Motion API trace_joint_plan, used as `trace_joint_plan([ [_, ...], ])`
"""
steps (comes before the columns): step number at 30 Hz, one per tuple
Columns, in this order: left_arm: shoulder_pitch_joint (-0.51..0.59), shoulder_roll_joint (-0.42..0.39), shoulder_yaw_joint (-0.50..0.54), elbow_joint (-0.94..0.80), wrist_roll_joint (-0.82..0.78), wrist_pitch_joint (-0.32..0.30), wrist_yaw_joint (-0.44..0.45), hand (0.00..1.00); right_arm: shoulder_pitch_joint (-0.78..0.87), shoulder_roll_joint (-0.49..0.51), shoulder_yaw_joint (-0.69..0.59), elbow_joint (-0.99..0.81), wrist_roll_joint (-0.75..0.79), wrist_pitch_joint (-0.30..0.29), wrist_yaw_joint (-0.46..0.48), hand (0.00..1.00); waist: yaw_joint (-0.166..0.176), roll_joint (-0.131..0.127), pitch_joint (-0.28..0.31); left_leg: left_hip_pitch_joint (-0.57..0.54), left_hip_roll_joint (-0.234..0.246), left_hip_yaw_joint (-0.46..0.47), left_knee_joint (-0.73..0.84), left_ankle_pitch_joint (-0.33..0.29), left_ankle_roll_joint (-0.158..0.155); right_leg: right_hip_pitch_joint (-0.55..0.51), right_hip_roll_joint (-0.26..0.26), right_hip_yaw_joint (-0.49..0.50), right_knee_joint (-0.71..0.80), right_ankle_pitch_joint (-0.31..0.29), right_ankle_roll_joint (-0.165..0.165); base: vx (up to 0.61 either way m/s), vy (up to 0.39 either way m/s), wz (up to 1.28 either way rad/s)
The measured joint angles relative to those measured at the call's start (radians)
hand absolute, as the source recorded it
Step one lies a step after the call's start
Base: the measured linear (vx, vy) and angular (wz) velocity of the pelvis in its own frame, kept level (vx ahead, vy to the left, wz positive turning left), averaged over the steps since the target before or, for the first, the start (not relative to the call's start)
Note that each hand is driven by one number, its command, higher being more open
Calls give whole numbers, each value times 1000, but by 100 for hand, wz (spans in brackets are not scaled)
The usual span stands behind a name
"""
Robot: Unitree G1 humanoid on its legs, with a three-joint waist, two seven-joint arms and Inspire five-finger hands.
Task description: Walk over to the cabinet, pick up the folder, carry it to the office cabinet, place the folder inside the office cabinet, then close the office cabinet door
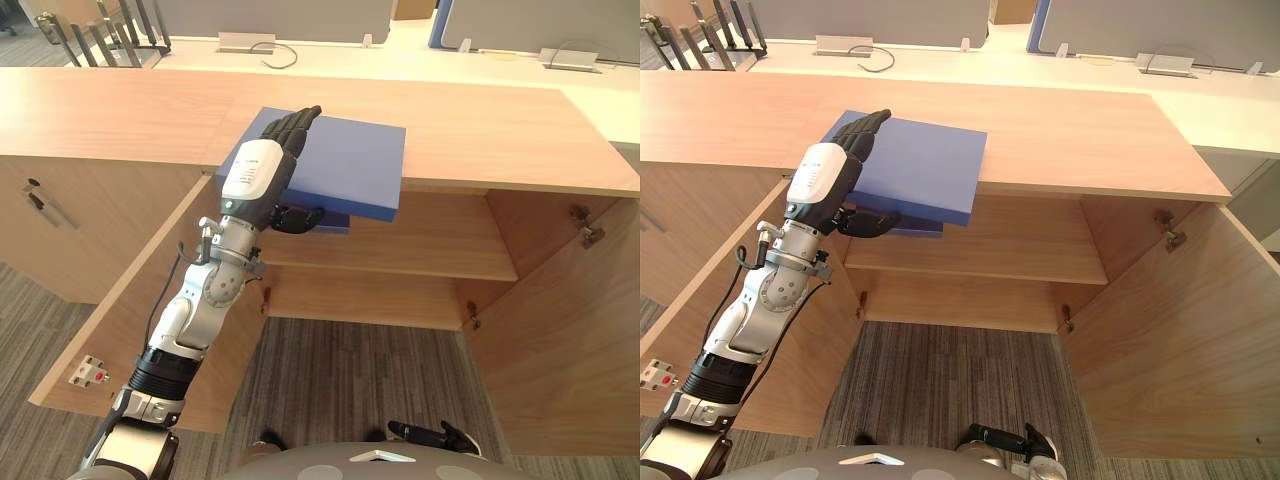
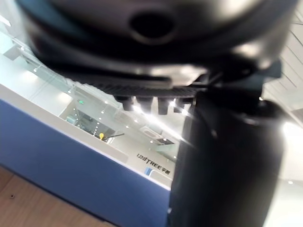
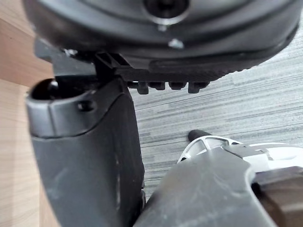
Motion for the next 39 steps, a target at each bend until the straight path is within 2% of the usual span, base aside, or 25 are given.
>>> trace_joint_plan([
  [13,-109,40,-87,127,86,2,-6,100,1,1,-18,-3,1,-1,4,100,-4,6,11,2,0,0,2,-4,0,-2,-1,1,0,0,1,28,49,0],
  [19,-110,58,-100,158,88,2,-16,100,-6,2,-17,-3,0,-1,4,100,-24,7,16,2,0,4,2,-6,-1,-3,-1,4,0,0,1,50,51,-2],
  [32,-110,79,-139,159,93,-4,-45,100,-6,6,-36,-7,0,-1,3,100,-23,7,21,2,1,22,3,-12,-1,-14,-2,23,0,1,2,36,49,-4],
  [33,-110,82,-141,159,127,-5,-44,0,-6,6,-36,-7,0,-1,3,100,-23,7,21,2,1,22,4,-13,-1,-13,-2,23,0,1,2,28,57,0],
  [37,-110,106,-152,167,213,-24,-4,0,-6,6,-36,-7,-1,-1,4,100,-24,7,21,2,1,22,4,-13,-1,-13,-2,23,0,1,2,18,47,0],
  [39,-114,116,-152,167,252,-31,45,0,-6,6,-36,-6,-3,-2,3,100,-24,7,21,6,1,22,5,-13,-1,-11,-2,23,0,1,2,19,49,0],
])
